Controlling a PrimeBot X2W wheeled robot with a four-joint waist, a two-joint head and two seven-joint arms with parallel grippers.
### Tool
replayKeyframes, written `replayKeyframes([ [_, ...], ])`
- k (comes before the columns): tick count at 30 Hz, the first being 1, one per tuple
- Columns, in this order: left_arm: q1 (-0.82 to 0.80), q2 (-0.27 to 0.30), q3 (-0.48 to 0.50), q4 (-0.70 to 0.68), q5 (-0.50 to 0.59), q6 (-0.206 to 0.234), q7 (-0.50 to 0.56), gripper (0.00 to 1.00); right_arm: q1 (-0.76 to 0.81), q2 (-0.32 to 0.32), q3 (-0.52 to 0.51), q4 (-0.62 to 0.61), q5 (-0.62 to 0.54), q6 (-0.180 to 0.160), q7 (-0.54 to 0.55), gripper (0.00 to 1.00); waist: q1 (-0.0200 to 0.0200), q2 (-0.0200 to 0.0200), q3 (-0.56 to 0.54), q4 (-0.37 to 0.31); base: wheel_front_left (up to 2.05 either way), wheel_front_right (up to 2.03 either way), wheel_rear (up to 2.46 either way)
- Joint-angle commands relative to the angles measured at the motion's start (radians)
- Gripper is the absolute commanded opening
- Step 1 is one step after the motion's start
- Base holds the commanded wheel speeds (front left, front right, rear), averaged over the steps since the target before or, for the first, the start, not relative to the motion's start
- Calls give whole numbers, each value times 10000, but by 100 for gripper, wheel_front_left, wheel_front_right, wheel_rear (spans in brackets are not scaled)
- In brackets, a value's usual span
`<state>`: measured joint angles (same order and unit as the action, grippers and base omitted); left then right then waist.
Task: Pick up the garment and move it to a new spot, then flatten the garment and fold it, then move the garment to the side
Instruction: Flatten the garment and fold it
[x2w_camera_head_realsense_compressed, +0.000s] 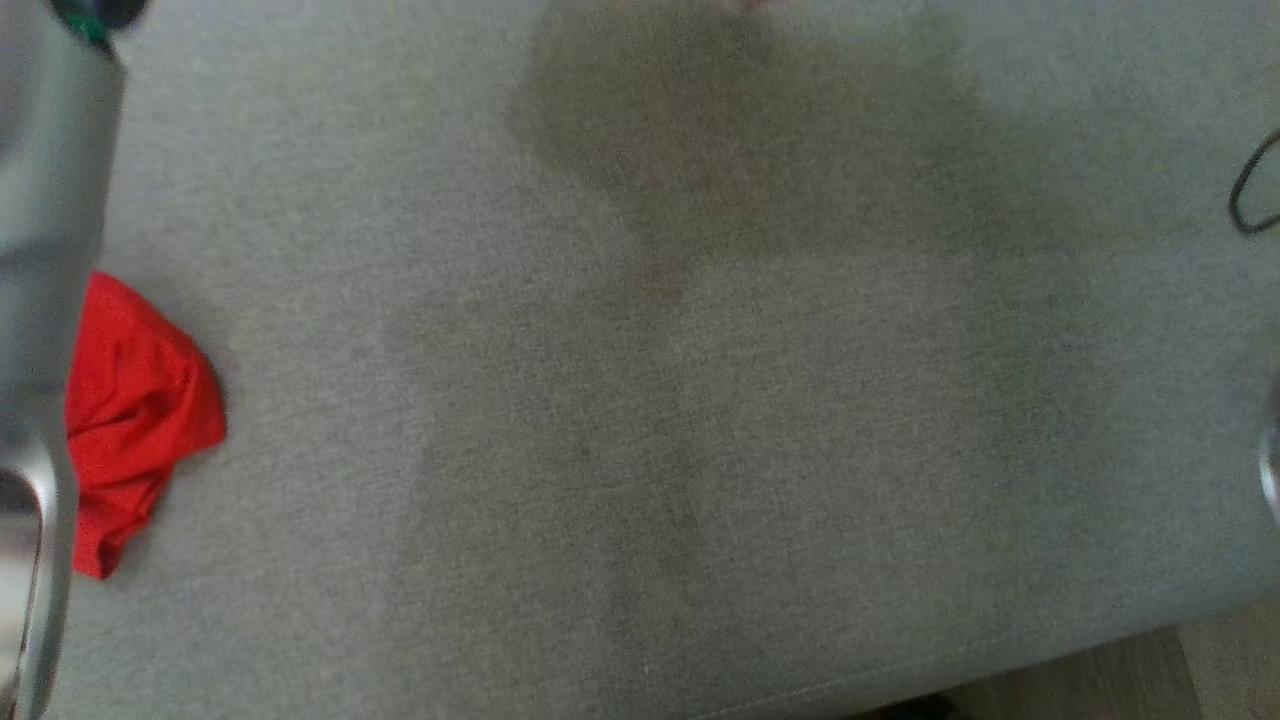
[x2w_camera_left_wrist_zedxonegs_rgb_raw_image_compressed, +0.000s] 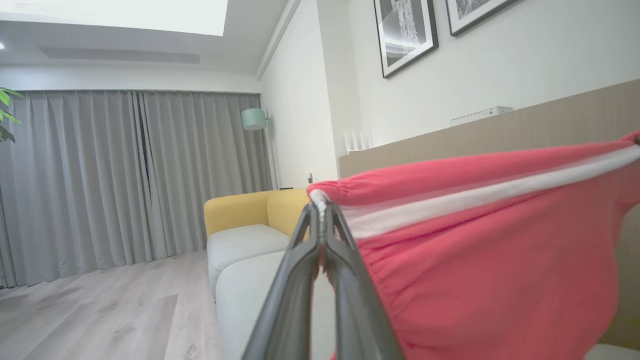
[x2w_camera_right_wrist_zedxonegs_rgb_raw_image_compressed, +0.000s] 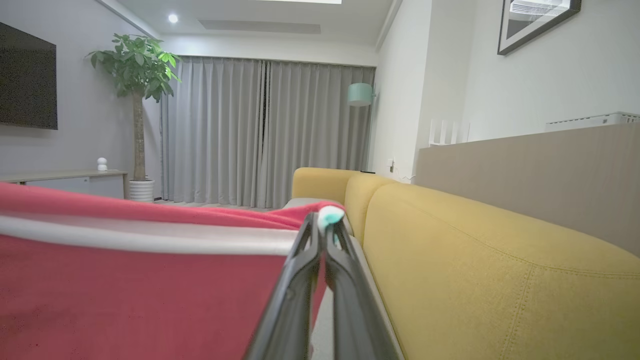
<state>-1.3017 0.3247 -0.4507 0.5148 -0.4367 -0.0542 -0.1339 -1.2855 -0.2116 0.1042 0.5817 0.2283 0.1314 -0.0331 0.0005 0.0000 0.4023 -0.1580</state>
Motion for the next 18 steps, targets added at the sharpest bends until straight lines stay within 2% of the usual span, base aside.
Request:
replayKeyframes([
  [1, -505, 318, 433, 74, 47, -5, -284, 0, -251, 73, -215, 61, -146, -7, -360, 0, -5, 0, 313, -78, 0, 0, 0],
  [4, -819, -52, 334, 842, 14, -211, -836, 0, -522, 127, -345, 1025, -358, -7, -1053, 0, -5, 0, 407, -12, 0, 0, 0],
  [8, -474, -464, 7, 1533, -50, -490, -1139, 0, -205, -8, -53, 2113, -423, -7, -1365, 0, -5, 0, 467, 142, 0, 0, 0],
  [13, 773, -814, -546, 1918, -245, -697, -1250, 0, 720, -427, 774, 3341, -194, -7, -1079, 0, -5, 0, 301, 378, 0, 0, 0],
  [18, 2045, -799, -959, 1818, -429, -747, -1271, 0, 1569, -851, 1783, 3940, 322, -7, -495, 0, -5, 0, -26, 542, 0, 0, 0],
])
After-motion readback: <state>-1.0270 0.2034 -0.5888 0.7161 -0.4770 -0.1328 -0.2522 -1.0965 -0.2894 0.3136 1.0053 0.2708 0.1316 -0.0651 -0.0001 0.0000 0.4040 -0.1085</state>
